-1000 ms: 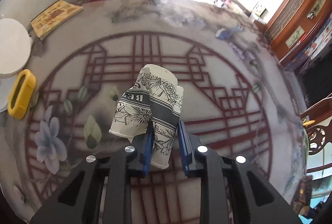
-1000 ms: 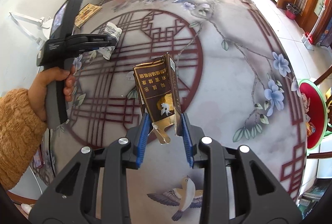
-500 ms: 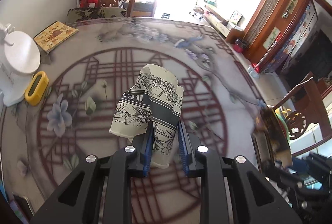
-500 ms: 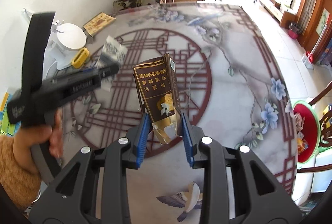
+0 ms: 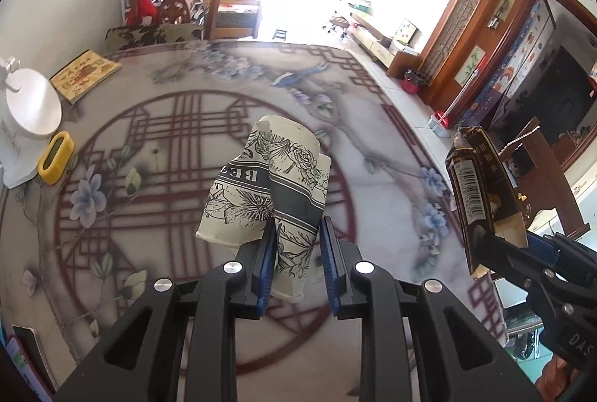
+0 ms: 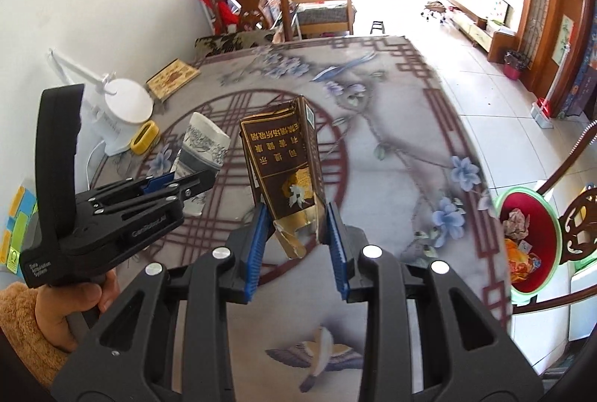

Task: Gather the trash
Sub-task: 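Carry the cigarette box and paper cup to the red bin and release both inside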

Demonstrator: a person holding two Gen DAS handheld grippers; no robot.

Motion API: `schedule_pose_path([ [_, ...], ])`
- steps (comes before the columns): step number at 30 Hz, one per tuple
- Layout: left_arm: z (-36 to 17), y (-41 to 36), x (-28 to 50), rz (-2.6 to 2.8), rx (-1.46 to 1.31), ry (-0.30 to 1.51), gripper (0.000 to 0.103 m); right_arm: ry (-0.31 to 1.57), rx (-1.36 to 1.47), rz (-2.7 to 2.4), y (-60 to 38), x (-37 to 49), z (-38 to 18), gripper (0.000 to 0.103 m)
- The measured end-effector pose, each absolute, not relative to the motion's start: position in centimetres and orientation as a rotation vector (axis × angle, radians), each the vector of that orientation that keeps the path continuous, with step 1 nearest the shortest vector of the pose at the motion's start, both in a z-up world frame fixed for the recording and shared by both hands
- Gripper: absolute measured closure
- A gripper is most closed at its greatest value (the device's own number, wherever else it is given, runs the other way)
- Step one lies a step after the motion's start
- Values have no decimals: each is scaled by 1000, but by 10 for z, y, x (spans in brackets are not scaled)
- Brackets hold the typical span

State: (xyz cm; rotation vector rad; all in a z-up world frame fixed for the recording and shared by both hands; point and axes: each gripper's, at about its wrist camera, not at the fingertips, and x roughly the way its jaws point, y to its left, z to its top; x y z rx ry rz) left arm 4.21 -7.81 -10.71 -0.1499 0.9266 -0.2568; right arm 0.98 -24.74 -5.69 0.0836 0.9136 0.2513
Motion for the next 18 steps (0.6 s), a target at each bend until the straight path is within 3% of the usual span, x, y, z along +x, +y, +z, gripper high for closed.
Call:
schedule_pose_path([
  [18, -85, -167, 24, -154, -208, 895, 82, 901, 110, 352, -350, 27, -55, 72],
])
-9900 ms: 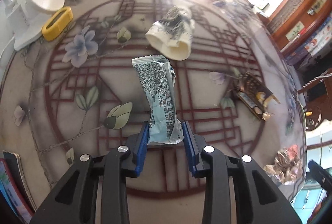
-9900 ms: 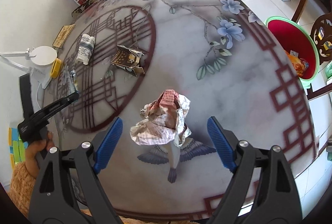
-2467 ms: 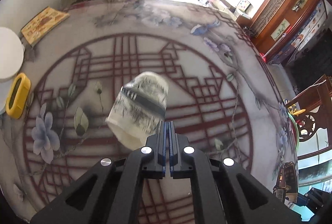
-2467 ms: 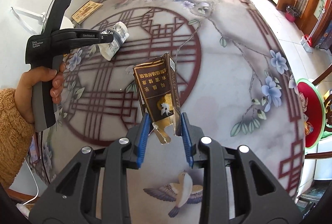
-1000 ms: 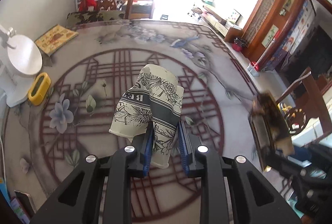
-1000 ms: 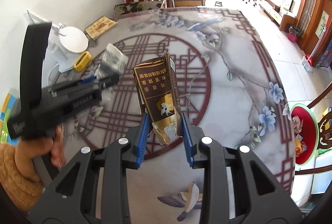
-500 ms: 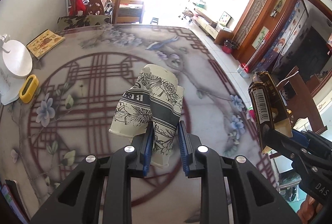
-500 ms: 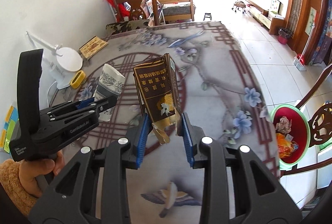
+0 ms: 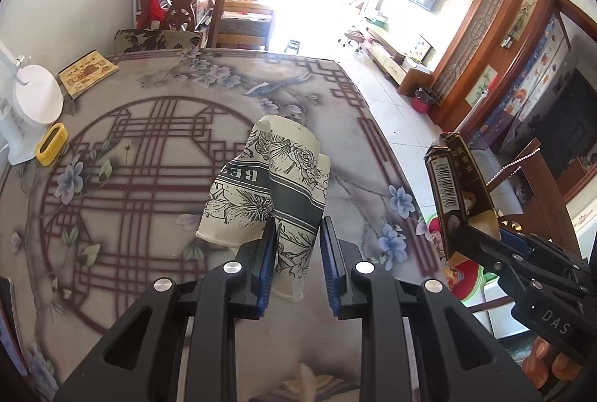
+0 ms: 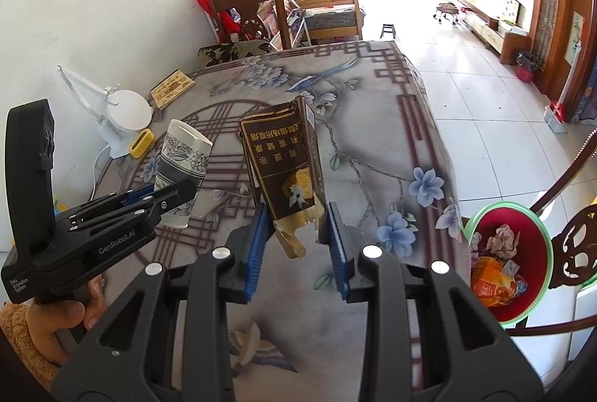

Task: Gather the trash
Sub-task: 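Carry the cigarette box and paper cup to the red bin and release both inside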

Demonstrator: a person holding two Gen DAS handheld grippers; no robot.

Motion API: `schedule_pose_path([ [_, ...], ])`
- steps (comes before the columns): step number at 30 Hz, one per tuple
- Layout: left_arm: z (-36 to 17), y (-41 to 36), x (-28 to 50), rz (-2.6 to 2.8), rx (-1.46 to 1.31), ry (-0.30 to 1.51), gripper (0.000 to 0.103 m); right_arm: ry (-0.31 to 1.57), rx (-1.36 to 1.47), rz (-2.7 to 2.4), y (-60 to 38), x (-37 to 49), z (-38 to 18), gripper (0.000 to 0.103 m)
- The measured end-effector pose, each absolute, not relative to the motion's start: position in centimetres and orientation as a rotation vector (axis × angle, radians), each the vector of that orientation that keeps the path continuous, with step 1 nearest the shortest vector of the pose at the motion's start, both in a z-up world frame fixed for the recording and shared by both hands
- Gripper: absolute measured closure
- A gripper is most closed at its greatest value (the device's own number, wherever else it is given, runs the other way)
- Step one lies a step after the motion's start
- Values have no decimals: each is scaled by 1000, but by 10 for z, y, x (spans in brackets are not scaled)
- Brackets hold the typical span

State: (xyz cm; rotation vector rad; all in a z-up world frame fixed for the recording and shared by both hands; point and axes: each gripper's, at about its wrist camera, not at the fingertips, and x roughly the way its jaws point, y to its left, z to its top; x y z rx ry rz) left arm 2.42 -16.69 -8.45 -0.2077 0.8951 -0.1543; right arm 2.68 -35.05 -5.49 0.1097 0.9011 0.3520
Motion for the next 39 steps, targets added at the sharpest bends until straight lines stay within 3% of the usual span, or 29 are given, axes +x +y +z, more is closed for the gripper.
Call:
schedule_pose_path([
  [39, -66, -422, 76, -504, -10, 953, 82, 960, 324, -10, -598, 36, -106, 72],
])
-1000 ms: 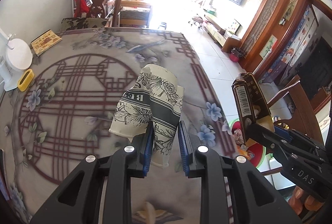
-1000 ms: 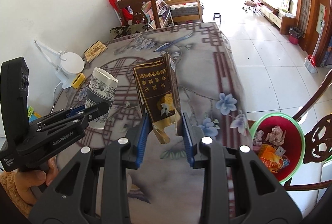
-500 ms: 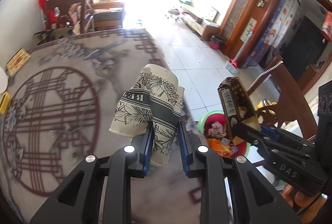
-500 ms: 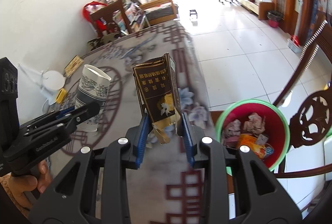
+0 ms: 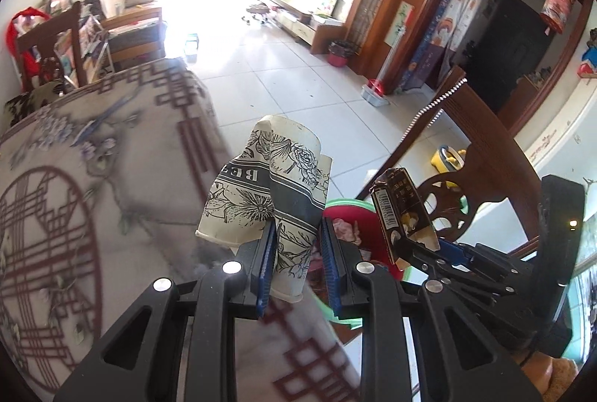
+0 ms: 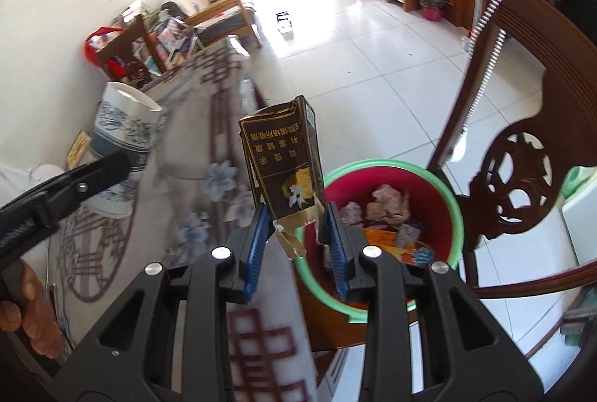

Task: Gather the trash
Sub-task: 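Carry the cigarette box and paper cup to the red bin and release both inside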

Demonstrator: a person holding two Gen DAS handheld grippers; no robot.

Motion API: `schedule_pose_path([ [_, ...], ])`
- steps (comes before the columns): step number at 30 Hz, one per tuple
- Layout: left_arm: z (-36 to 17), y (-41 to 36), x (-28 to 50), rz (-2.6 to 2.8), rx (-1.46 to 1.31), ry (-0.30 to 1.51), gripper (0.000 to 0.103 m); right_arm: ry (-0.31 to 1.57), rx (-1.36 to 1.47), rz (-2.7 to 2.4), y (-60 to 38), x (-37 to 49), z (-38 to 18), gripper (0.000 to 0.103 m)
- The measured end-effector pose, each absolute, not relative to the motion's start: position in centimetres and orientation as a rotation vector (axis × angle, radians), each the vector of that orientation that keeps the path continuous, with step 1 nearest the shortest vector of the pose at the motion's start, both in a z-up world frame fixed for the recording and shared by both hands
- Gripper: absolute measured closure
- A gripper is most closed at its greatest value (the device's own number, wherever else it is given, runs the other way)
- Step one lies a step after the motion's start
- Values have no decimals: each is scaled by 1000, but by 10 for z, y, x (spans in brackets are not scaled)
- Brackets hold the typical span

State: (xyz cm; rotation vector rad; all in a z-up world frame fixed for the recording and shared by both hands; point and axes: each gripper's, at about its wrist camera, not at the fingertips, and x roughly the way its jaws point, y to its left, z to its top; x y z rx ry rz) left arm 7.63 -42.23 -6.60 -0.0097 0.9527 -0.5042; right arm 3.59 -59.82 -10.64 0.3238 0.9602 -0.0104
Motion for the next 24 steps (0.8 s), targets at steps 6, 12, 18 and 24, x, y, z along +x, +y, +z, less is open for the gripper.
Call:
schedule_pose_path([
  [6, -79, -463, 90, -560, 37, 991, 82, 1005, 333, -99, -635, 46, -127, 70],
  [12, -104, -487, 96, -583, 70, 1055, 82, 1010, 327, -212, -660, 44, -137, 40],
  [18, -136, -515, 98, -626, 125, 1124, 82, 970, 328, -280, -675, 35, -122, 39],
  [24, -159, -542, 96, -690, 181, 1183, 81, 929, 353, -325, -687, 22, -106, 37],
])
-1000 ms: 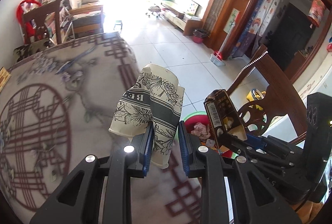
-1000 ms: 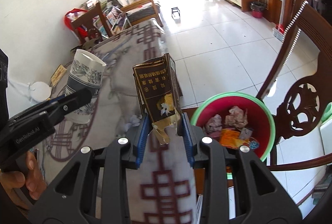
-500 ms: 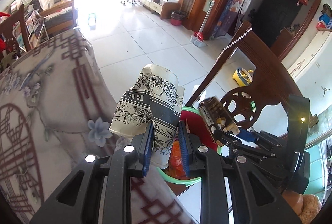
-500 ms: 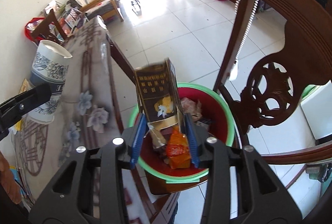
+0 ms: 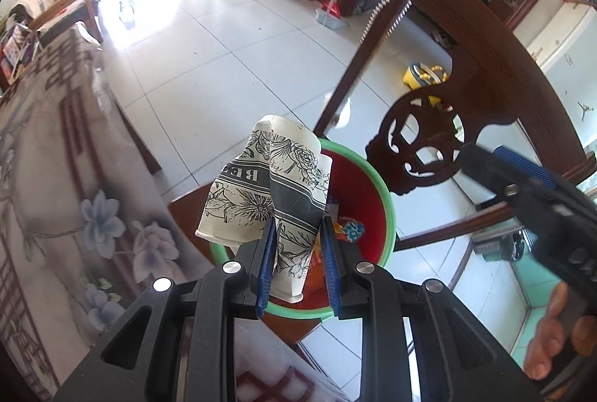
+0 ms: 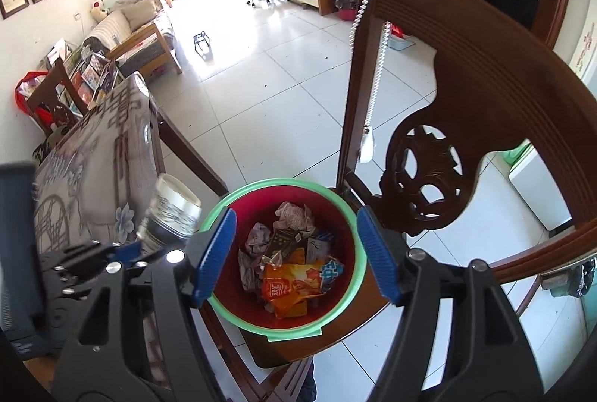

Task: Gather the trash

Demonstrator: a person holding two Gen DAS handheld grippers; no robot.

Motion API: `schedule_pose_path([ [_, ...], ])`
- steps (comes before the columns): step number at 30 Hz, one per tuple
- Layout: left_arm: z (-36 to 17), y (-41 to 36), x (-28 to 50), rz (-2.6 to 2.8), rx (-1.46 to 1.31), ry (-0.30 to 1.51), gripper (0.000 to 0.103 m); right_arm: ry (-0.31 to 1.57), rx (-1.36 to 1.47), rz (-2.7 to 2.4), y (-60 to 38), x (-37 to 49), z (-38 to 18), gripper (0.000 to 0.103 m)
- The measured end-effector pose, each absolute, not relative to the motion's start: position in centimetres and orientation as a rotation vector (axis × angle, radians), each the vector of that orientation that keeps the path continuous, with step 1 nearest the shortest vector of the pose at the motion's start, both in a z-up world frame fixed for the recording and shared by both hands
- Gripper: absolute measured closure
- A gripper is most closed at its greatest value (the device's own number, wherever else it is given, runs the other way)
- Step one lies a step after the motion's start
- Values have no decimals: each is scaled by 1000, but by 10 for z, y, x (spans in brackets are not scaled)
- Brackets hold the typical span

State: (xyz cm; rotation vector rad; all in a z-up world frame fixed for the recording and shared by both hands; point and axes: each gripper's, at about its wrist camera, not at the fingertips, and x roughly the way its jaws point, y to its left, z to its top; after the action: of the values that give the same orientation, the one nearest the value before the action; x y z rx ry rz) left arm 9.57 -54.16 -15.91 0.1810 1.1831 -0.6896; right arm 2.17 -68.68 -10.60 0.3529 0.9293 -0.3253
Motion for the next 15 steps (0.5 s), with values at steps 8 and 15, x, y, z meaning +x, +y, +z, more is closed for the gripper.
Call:
schedule_pose_path([
  [8, -165, -548, 94, -698, 155, 1178, 32, 875, 376, -389, -698, 3, -86, 36],
  [15, -120, -496, 87, -663, 61, 1038, 28, 830, 337, -366, -680, 4, -65, 31],
])
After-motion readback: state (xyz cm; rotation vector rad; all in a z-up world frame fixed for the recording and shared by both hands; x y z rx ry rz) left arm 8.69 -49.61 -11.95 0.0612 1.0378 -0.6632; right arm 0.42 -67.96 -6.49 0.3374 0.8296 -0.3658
